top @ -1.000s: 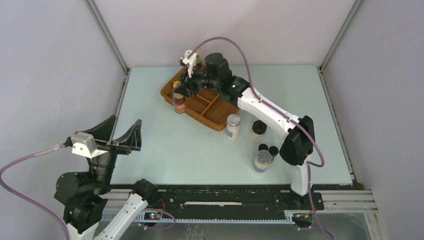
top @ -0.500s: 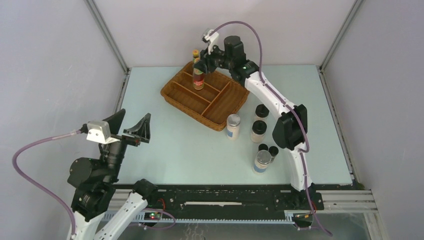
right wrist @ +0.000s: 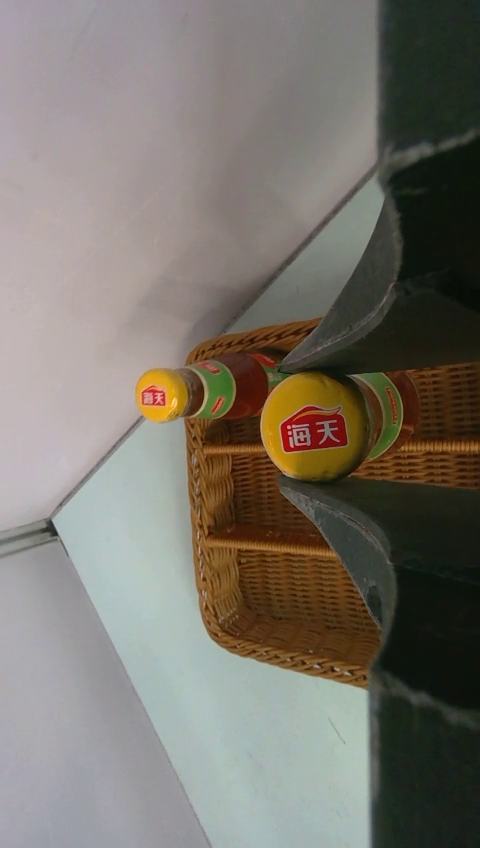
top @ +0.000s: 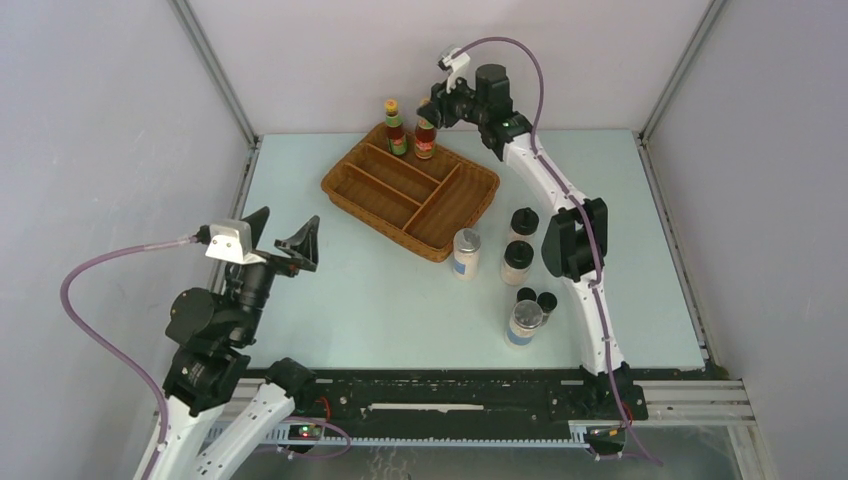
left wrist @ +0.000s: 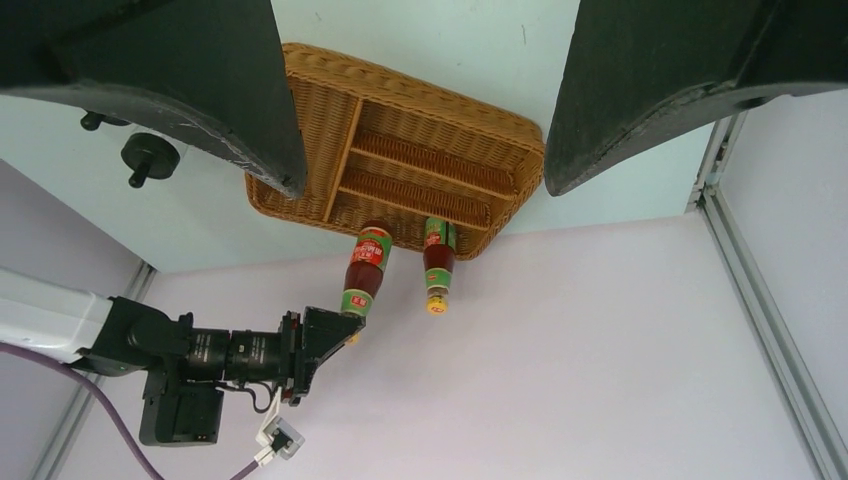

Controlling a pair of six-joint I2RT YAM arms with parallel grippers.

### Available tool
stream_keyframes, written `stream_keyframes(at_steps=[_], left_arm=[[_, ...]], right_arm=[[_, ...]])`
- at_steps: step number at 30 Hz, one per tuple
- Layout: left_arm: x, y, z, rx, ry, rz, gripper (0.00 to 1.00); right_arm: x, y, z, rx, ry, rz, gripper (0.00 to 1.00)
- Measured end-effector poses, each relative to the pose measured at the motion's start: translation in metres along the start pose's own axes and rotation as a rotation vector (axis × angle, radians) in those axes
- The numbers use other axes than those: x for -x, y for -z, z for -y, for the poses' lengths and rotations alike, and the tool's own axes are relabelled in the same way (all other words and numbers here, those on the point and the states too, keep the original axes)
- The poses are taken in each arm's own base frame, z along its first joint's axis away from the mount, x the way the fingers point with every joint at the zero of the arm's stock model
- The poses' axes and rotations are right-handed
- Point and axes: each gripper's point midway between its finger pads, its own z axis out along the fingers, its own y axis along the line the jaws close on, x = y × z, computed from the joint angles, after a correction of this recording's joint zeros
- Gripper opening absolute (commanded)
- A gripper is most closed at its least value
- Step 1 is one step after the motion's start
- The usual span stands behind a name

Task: Organize the condiment bottles
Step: Place the bottle in the storage box.

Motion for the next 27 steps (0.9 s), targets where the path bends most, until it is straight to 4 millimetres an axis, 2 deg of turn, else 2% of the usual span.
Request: stream_keyframes(at_steps=[14,27], left_arm=[[-0.003,-0.004,-0.002,0.018,0.003,0.015,0.92],[-0.014,-0.008,-0.005,0.039,-0.008,0.002,0.93]], right_arm=[[-0.044,-0.015,0.014,-0.012,-0.034,-0.046,0.0],[-0.05,-0.013,0.031,-0.035,-0.032,-0.043,0.0]])
